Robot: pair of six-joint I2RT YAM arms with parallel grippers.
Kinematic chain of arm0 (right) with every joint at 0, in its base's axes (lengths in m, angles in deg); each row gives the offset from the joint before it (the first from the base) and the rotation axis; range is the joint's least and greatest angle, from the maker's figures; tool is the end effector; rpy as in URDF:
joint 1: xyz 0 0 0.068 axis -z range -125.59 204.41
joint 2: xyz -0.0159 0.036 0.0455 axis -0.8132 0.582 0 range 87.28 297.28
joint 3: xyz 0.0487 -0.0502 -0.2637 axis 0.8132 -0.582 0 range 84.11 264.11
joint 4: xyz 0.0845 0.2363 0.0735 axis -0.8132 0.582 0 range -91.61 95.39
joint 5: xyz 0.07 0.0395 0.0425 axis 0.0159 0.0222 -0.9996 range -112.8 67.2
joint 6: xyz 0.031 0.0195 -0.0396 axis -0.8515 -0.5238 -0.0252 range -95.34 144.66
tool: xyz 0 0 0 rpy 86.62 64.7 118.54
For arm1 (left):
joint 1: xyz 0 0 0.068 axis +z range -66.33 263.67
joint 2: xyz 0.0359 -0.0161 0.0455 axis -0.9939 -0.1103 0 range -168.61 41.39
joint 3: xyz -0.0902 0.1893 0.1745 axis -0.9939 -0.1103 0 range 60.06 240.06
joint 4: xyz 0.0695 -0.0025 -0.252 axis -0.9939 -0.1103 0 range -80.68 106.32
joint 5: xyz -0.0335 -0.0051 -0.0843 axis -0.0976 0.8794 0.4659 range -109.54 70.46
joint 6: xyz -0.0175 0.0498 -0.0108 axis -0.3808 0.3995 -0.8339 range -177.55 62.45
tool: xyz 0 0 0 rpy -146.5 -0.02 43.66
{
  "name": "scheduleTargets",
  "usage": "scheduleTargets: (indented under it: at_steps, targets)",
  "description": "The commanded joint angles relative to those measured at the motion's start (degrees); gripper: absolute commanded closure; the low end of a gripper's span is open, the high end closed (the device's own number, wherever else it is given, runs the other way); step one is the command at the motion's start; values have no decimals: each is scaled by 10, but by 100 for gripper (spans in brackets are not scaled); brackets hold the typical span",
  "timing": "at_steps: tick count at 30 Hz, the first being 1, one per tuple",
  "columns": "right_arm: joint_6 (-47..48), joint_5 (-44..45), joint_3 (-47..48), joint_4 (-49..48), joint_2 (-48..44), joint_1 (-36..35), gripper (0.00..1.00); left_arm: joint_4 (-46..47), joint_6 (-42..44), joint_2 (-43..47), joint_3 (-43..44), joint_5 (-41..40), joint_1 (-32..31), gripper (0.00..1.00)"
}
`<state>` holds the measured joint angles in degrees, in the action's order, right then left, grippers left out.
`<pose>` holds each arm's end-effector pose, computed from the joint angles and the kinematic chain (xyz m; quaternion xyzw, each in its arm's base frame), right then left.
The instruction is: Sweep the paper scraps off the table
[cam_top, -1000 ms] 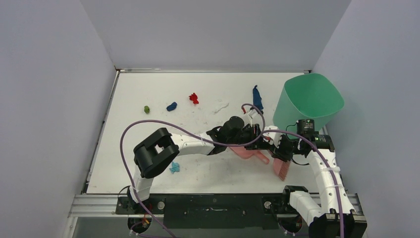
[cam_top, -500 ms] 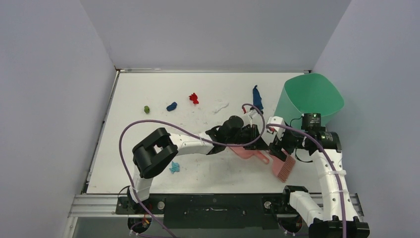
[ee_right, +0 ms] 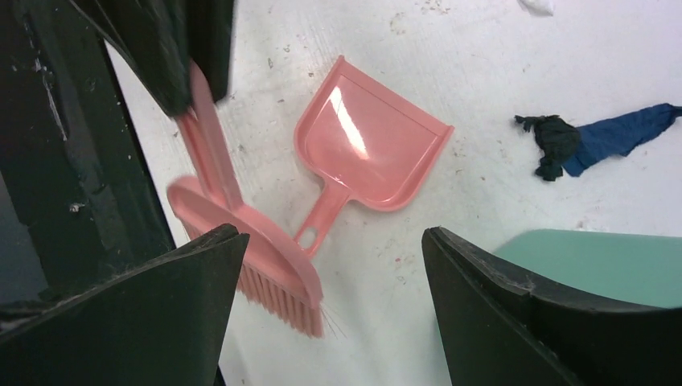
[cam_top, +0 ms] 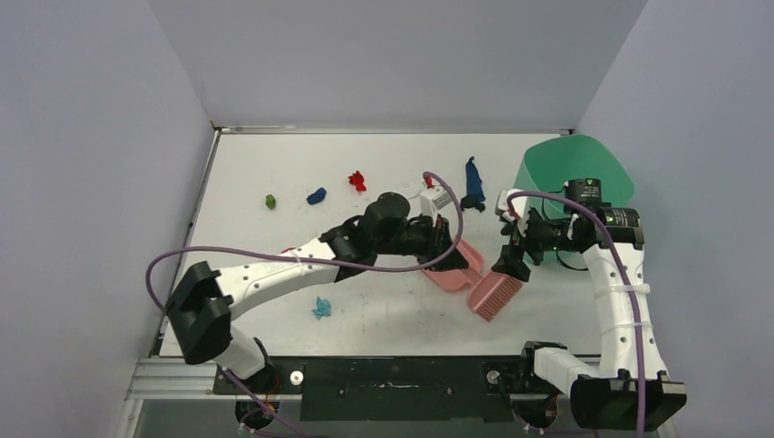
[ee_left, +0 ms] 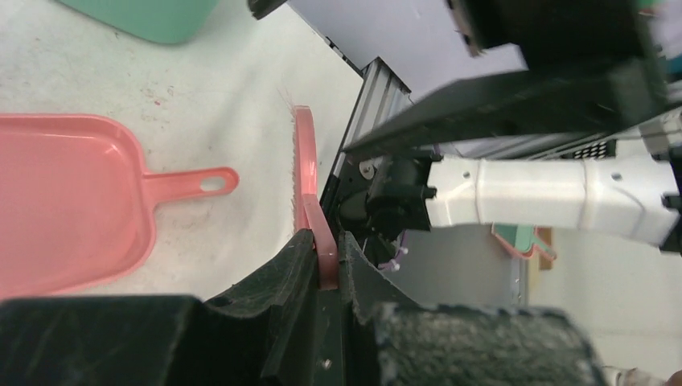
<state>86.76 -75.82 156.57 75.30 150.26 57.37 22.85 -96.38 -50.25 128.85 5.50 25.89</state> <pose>0.1697 0.0196 0.3601 -0.5091 0.7201 0.2748 0.3831 0.1891 -0.3281 0.3077 0.2567 0.7492 -0.5525 0.2598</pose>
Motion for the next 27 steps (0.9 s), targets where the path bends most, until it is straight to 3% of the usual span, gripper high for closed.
scheduleTargets:
  at_steps: [1, 9, 15, 21, 27]
  targets:
    - [70, -53, -25, 21, -43, -2, 17, -103, 123, 106, -24, -15, 0, 100]
    - [127, -127, -78, 33, -7, -59, 20, -154, 205, 221, -82, -7, 22, 100]
    - [113, -119, -88, 9, 41, -132, 21, -126, 197, 253, -116, 40, 40, 100]
    - [63, -113, -110, -69, 67, -143, 27, -52, 171, 268, -151, 26, 48, 100]
    - [71, -132, -138, -69, 93, -157, 33, -42, 170, 274, -145, 34, 53, 100]
